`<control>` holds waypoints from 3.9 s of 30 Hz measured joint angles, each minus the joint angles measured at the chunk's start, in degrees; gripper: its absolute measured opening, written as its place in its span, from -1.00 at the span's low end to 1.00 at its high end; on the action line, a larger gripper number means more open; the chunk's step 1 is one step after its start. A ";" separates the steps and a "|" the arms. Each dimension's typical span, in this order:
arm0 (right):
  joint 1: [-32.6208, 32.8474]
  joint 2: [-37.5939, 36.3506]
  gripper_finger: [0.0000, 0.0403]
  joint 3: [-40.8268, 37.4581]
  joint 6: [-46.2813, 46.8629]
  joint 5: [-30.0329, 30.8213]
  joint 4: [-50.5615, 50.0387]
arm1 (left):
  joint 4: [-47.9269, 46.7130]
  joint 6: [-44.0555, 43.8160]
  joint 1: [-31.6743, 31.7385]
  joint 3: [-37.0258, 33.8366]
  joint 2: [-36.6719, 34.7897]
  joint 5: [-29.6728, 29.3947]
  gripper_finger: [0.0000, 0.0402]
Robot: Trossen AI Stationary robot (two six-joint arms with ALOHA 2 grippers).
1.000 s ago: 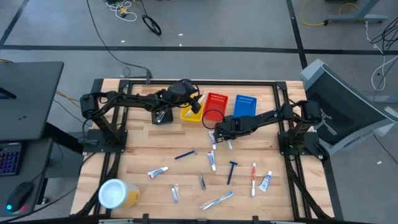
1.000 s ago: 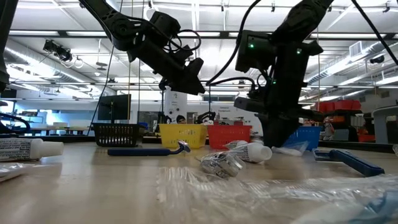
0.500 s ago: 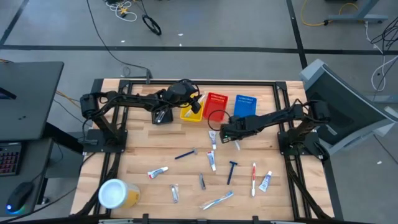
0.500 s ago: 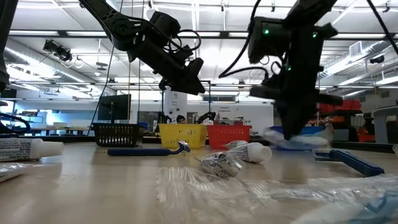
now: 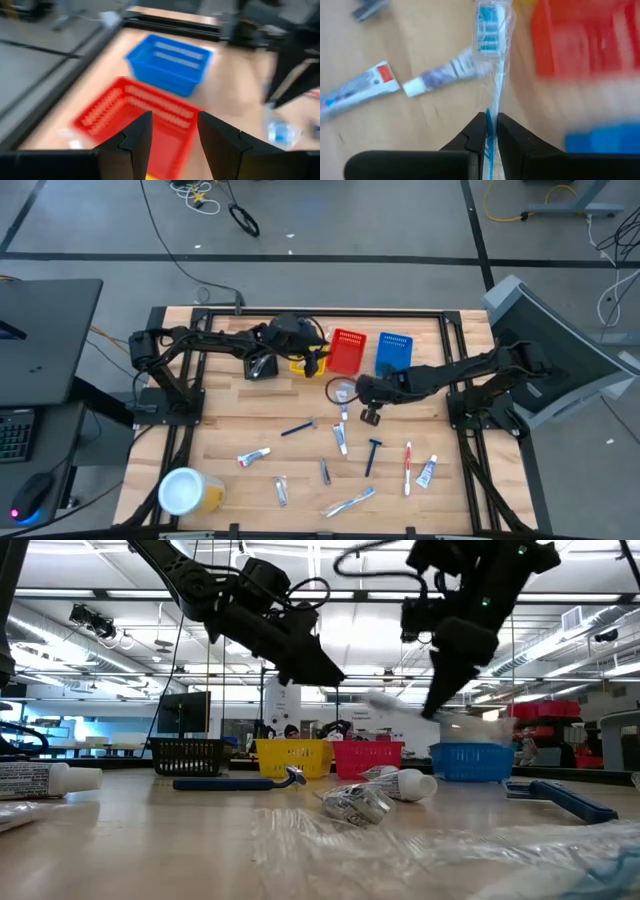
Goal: Pick & Place Travel size toiletries
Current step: Put the blue toothbrush into the yellow bin
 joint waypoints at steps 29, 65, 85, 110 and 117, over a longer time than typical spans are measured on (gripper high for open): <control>-4.77 2.80 -0.78 0.09 -50.34 12.92 19.62 | -2.80 -9.23 -4.61 -0.07 -2.97 7.56 -0.18; -1.01 3.19 -0.78 0.11 -55.07 20.66 26.79 | -10.37 -7.53 -5.76 -0.07 -2.93 3.17 -0.57; -2.19 3.19 -0.78 0.11 -51.81 16.34 27.15 | -11.51 -7.75 -5.61 -0.07 -2.89 -0.35 -0.58; -4.42 3.19 -0.78 0.11 -47.94 14.06 28.33 | -11.58 -8.43 -5.35 -0.07 -2.89 -3.30 -0.59; -5.36 3.19 -0.78 0.09 -48.84 15.84 31.57 | -11.43 -8.41 -4.25 0.04 -2.98 -4.68 -0.61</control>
